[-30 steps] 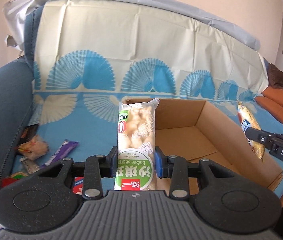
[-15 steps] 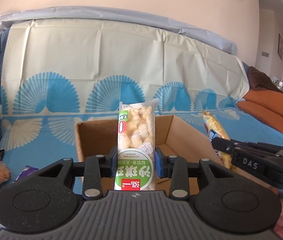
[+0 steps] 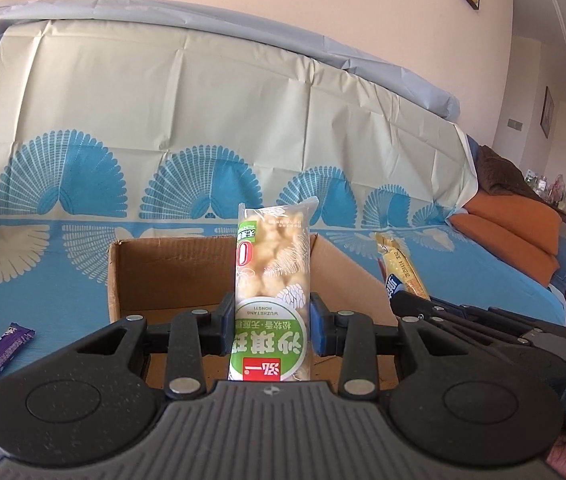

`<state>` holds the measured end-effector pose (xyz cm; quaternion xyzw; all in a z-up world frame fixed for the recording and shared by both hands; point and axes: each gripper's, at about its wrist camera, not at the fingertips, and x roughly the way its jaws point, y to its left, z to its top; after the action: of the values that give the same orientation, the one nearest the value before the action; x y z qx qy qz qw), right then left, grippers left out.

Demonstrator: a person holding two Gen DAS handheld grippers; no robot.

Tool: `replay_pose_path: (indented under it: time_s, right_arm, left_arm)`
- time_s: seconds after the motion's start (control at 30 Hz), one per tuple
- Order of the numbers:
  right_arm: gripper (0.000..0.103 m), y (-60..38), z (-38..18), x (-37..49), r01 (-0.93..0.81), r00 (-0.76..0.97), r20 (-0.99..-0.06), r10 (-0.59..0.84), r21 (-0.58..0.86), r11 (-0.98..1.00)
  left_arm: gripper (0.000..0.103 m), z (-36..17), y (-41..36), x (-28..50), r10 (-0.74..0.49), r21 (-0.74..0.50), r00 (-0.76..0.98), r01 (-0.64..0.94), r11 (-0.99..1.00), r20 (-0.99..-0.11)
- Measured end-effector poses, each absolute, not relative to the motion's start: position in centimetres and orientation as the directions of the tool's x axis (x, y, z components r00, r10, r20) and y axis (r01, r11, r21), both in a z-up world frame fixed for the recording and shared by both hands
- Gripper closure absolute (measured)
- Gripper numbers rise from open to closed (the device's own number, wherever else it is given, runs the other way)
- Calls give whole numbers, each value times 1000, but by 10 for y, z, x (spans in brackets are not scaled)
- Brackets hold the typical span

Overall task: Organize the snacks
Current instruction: 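Carry both packs over the box and open both tools to drop them, then move both open tools back toward the remaining snacks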

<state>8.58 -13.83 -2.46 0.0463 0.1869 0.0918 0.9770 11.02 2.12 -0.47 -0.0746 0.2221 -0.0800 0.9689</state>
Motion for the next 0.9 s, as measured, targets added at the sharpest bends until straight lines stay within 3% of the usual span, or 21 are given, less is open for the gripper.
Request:
replay_pose_path:
  time_s: [0.6, 0.67, 0.73, 0.77, 0.8, 0.9]
  right_arm:
    - [89, -136, -24, 86, -157, 918, -347, 192, 125, 980]
    - [88, -136, -24, 85, -156, 917, -351, 191, 125, 980]
    - [74, -135, -24, 85, -146, 919, -352, 179, 121, 982]
    - [60, -136, -24, 85, -141, 920, -350, 176, 123, 982]
    - [54, -136, -23, 84, -133, 923, -347, 168, 123, 983]
    - [50, -136, -22, 83, -120, 926, -344, 157, 126, 985]
  left_arm:
    - [63, -5, 23, 112, -208, -205, 883, 131, 970, -421]
    - [59, -7, 22, 113, -221, -210, 874, 141, 967, -432]
    - [49, -7, 20, 113, -221, -204, 873, 144, 968, -434]
    - [47, -7, 20, 112, -215, -198, 878, 141, 970, -428]
    - [47, -6, 20, 111, -208, -192, 881, 137, 972, -425]
    - [47, -6, 24, 111, -192, -190, 887, 121, 974, -419]
